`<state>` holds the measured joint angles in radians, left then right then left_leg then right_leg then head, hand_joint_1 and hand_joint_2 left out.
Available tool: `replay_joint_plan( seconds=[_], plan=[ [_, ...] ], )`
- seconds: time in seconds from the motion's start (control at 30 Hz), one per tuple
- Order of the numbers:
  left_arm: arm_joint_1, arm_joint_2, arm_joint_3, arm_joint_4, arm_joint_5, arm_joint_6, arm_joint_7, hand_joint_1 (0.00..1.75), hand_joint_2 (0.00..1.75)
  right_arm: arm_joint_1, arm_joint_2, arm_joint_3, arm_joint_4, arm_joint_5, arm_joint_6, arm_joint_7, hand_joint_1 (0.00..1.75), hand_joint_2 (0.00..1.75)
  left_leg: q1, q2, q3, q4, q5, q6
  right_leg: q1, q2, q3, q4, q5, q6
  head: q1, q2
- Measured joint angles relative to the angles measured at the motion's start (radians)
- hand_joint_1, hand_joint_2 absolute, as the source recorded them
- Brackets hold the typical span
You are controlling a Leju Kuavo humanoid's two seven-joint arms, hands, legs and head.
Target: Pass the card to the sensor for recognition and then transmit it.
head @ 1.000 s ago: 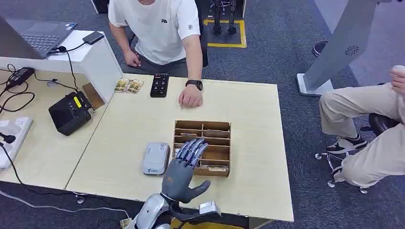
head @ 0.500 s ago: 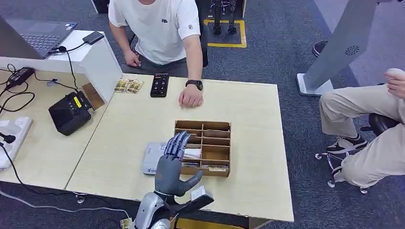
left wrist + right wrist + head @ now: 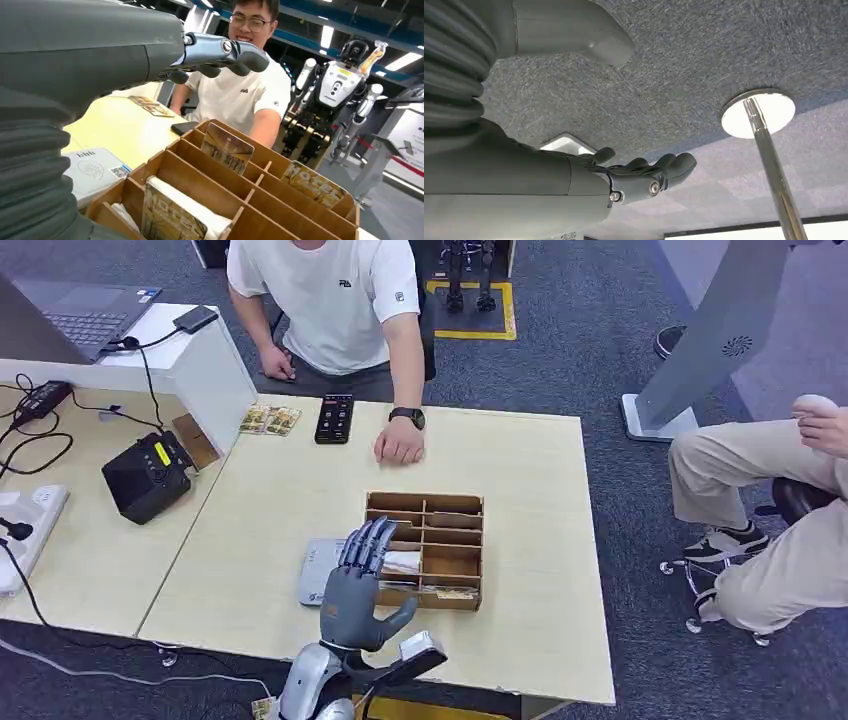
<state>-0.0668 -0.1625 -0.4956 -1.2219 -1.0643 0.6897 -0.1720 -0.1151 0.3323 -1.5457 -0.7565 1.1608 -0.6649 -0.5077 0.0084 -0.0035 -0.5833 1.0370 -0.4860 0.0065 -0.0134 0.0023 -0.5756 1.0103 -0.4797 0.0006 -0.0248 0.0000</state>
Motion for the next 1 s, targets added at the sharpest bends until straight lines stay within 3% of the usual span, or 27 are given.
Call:
replay_joint_plan(
  seconds=[0.3, 0.7, 0.8, 0.83, 0.87, 0.9, 0.93, 1.0],
  plan=[
    [0.008, -0.008, 0.040, 0.015, -0.120, 0.000, 0.052, 0.00, 1.75, 0.000, 0.000, 0.000, 0.007, 0.001, 0.000, -0.002, 0.00, 1.75, 0.000, 0.000, 0.000, 0.000, 0.000, 0.000, 0.000, 0.000, 0.000, 0.000, 0.000, 0.000, 0.000, 0.000],
    [0.013, -0.021, 0.099, 0.028, -0.166, 0.000, 0.057, 0.00, 1.75, -0.001, 0.000, 0.000, 0.013, 0.001, 0.000, -0.004, 0.00, 1.75, 0.000, 0.000, 0.000, 0.000, 0.000, 0.000, 0.000, 0.000, 0.000, 0.000, 0.000, 0.000, 0.000, 0.000],
    [0.012, -0.025, 0.106, 0.034, -0.184, 0.000, 0.063, 0.14, 1.75, -0.001, 0.000, 0.000, 0.016, 0.001, 0.000, -0.005, 0.00, 1.75, 0.000, 0.000, 0.000, 0.000, 0.000, 0.000, 0.000, 0.000, 0.000, 0.000, 0.000, 0.000, 0.000, 0.000],
    [0.012, -0.025, 0.108, 0.037, -0.187, 0.000, 0.063, 0.23, 1.75, -0.001, 0.000, 0.000, 0.016, 0.000, 0.000, -0.005, 0.00, 1.75, 0.000, 0.000, 0.000, 0.000, 0.000, 0.000, 0.000, 0.000, 0.000, 0.000, 0.000, 0.000, 0.000, 0.000],
    [0.012, -0.025, 0.112, 0.039, -0.190, 0.000, 0.063, 0.54, 1.75, -0.001, 0.000, 0.000, 0.017, 0.000, 0.000, -0.005, 0.00, 1.75, 0.000, 0.000, 0.000, 0.000, 0.000, 0.000, 0.000, 0.000, 0.000, 0.000, 0.000, 0.000, 0.000, 0.000],
    [0.012, -0.025, 0.116, 0.041, -0.192, 0.000, 0.063, 1.17, 1.75, -0.001, 0.000, 0.000, 0.017, 0.000, 0.000, -0.005, 0.00, 1.75, 0.000, 0.000, 0.000, 0.000, 0.000, 0.000, 0.000, 0.000, 0.000, 0.000, 0.000, 0.000, 0.000, 0.000],
    [0.012, -0.025, 0.119, 0.043, -0.194, 0.000, 0.062, 1.43, 1.75, -0.001, 0.000, 0.000, 0.018, 0.000, 0.000, -0.006, 0.00, 1.75, 0.000, 0.000, 0.000, 0.000, 0.000, 0.000, 0.000, 0.000, 0.000, 0.000, 0.000, 0.000, 0.000, 0.000],
    [0.012, -0.025, 0.124, 0.049, -0.195, 0.000, 0.059, 1.48, 1.75, -0.001, 0.000, 0.000, 0.019, 0.000, 0.000, -0.008, 0.00, 1.75, 0.000, 0.000, 0.000, 0.000, 0.000, 0.000, 0.000, 0.000, 0.000, 0.000, 0.000, 0.000, 0.000, 0.000]
  ],
)
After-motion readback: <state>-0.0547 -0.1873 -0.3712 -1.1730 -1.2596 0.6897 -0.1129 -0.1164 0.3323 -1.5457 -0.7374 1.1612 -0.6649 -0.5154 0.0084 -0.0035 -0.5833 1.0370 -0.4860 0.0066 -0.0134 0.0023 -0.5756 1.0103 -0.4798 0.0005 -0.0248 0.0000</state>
